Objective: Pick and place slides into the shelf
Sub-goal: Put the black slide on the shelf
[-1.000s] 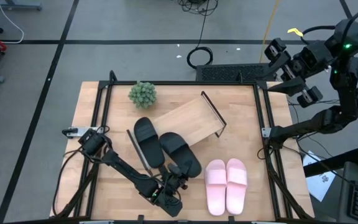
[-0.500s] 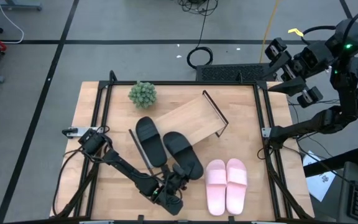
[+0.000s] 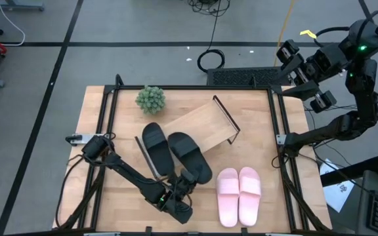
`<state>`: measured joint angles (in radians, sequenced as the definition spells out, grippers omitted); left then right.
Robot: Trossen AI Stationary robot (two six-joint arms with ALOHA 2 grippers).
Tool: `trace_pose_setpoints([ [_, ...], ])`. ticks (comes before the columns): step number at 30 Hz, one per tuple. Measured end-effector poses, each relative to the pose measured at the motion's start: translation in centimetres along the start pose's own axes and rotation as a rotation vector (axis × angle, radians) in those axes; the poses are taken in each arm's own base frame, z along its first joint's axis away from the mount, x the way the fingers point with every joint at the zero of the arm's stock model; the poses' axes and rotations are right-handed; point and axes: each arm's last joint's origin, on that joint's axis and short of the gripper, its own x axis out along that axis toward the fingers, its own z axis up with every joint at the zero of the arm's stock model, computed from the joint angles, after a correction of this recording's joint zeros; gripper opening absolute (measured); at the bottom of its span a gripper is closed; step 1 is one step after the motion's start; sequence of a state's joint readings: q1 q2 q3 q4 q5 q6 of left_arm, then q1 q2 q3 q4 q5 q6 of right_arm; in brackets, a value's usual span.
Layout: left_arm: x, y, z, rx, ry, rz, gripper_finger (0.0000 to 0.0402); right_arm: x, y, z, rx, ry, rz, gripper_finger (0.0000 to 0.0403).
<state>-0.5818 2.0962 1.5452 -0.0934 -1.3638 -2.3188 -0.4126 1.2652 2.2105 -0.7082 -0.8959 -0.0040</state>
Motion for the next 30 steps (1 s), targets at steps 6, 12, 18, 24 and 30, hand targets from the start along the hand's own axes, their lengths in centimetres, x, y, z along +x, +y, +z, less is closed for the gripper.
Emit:
trace_pose_setpoints([
  [6,-0.2,0.4,0.6,0.000,-0.004,0.026,0.0045,0.3,-0.2,-0.2,0.009,0.007,0.052,0.0151],
  [12,0.3,0.4,0.7,0.009,-0.016,0.025,0.0045,0.5,-0.5,-0.3,0.011,0.010,0.052,0.0151],
  [18,1.0,0.6,0.9,0.034,0.020,0.096,0.0045,0.5,-0.4,-0.3,0.002,0.009,0.052,0.0151],
  [24,1.0,0.7,1.0,0.049,0.018,0.102,0.0045,0.5,-0.4,-0.3,0.004,0.010,0.053,0.0151],
  [30,1.1,0.7,1.0,0.041,0.018,0.103,0.0056,0.5,-0.4,-0.3,0.005,0.010,0.053,0.0151],
])
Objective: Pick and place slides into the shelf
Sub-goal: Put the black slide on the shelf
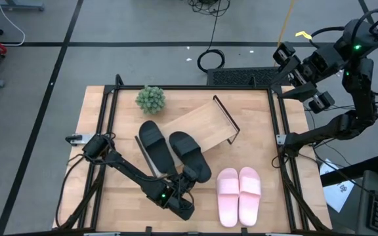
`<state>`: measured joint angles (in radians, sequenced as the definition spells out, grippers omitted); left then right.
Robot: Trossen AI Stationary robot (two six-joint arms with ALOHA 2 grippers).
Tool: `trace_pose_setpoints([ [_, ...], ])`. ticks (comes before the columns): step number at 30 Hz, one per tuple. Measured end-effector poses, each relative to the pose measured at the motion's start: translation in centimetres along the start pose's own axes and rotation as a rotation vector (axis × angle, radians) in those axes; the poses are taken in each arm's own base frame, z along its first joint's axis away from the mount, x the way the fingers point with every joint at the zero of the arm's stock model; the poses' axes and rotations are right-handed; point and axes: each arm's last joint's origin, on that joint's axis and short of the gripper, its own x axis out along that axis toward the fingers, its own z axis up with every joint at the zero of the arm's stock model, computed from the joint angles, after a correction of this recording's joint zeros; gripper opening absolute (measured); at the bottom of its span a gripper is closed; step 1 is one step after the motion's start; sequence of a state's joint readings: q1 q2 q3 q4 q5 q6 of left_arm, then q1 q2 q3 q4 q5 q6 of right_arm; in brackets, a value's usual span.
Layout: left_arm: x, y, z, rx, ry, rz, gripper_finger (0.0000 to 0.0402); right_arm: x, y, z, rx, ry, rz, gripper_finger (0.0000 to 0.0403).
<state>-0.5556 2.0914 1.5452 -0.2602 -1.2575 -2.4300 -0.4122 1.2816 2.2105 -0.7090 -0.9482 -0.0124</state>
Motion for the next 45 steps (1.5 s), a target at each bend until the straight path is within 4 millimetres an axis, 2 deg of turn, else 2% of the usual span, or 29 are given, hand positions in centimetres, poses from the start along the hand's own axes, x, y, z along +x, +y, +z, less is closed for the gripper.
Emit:
trace_pose_setpoints([
  [7,0.0,-0.1,0.0,-0.009,-0.005,-0.010,0.0146,0.0,0.0,0.0,0.000,0.000,0.000,0.0151],
  [16,-0.3,-0.6,-0.4,-0.058,-0.042,-0.088,0.0199,0.0,0.0,0.0,0.000,0.000,0.000,0.0151],
  [26,-0.8,-1.2,-1.1,-0.056,-0.018,-0.111,0.0229,0.0,0.0,0.0,0.000,0.000,0.001,0.0151],
  [34,-1.2,-0.9,-1.1,-0.039,-0.004,-0.097,0.0234,0.0,0.0,0.0,0.000,0.000,0.003,0.0151],
  [45,0.2,-1.0,-1.0,-0.125,0.064,-0.011,0.0237,0.0,0.0,0.0,0.000,-0.001,0.003,0.0151],
])
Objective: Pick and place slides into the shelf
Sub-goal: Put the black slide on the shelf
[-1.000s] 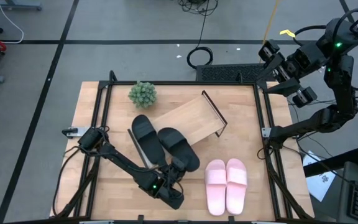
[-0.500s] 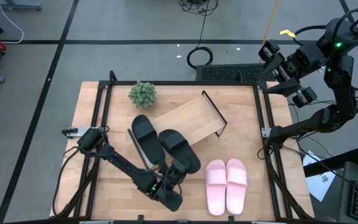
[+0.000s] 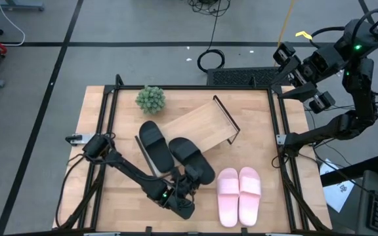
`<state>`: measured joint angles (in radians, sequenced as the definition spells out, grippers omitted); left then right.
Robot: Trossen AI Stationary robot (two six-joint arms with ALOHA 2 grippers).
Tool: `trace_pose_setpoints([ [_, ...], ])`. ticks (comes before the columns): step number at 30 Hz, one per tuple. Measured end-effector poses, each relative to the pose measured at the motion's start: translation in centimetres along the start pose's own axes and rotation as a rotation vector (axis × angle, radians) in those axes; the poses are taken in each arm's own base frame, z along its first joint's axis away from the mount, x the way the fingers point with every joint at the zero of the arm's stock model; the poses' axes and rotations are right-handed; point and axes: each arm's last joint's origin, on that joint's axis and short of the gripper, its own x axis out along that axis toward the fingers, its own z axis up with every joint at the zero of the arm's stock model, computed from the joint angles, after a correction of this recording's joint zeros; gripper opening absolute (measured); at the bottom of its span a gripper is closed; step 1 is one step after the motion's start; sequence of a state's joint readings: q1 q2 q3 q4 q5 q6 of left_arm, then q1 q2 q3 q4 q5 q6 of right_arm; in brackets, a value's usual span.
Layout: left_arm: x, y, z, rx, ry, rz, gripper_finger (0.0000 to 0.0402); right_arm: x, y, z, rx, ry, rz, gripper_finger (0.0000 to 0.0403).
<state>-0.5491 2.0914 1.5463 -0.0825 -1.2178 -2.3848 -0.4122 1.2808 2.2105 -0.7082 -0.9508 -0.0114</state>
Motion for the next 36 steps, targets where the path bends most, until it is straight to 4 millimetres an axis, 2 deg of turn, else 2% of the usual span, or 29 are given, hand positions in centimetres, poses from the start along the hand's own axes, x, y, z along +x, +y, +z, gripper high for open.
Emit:
trace_pose_setpoints([
  [8,0.2,-0.2,-0.2,-0.012,0.016,0.003,0.0211,0.0,0.0,-0.1,0.009,0.008,0.000,0.0151],
  [13,0.1,-0.2,-0.2,-0.006,0.015,0.001,0.0193,0.6,-0.7,-2.2,0.081,0.083,0.029,0.0151],
  [17,-0.1,-0.1,-0.2,0.002,0.012,-0.005,0.0189,1.8,-2.1,-5.5,0.176,0.138,0.160,0.0151],
  [26,-0.1,-0.2,-0.2,0.016,-0.003,-0.022,0.0204,3.9,-4.4,-14.9,0.347,0.215,0.385,0.0151],
  [30,-0.1,-0.2,-0.2,0.010,-0.004,-0.023,0.0201,5.0,-4.3,-18.3,0.412,0.207,0.492,0.0151],
  [36,-0.1,-0.2,-0.2,-0.005,-0.004,-0.023,0.0204,7.9,-2.7,-21.9,0.430,0.210,0.612,0.0151],
])
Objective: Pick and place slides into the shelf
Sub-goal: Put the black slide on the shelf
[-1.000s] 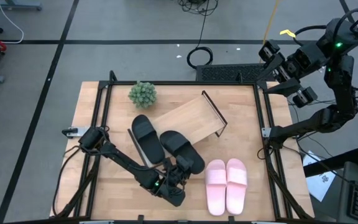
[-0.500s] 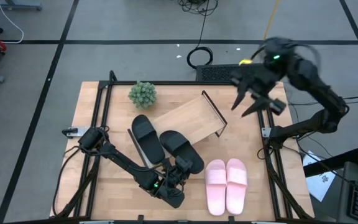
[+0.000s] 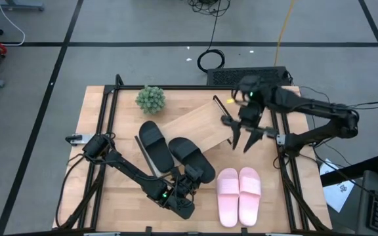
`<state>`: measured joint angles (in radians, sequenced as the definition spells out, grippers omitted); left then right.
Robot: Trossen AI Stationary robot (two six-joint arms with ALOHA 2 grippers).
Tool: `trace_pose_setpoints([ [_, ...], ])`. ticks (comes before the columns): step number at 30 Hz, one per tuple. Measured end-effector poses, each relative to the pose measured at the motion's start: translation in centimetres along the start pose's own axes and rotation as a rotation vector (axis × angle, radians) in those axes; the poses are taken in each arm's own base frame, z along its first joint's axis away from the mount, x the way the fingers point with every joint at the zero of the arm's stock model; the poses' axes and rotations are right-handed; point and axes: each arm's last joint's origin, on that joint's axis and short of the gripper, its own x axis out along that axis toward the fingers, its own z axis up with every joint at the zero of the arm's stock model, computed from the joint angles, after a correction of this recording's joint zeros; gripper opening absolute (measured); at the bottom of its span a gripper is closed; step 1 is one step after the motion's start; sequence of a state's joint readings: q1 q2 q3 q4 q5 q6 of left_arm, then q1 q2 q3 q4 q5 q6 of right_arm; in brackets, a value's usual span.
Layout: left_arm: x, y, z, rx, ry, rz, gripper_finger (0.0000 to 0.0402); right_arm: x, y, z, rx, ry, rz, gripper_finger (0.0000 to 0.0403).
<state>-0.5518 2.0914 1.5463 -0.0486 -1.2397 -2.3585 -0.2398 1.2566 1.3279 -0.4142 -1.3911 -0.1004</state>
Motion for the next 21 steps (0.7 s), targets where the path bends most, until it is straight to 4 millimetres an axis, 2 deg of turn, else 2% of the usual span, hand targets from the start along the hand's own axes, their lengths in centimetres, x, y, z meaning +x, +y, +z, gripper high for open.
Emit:
trace_pose_setpoints([
  [5,0.0,0.0,0.0,0.000,0.000,0.000,0.0201,1.7,-1.1,-1.0,-0.044,-0.022,0.033,0.0151],
  [14,0.0,0.0,0.0,0.000,-0.002,-0.001,0.0203,1.3,-3.0,-3.0,-0.128,-0.032,-0.273,0.0151],
  [21,0.0,0.0,0.0,0.001,-0.002,-0.001,0.0203,1.9,-3.6,-4.9,-0.180,0.155,-0.602,0.0151],
])
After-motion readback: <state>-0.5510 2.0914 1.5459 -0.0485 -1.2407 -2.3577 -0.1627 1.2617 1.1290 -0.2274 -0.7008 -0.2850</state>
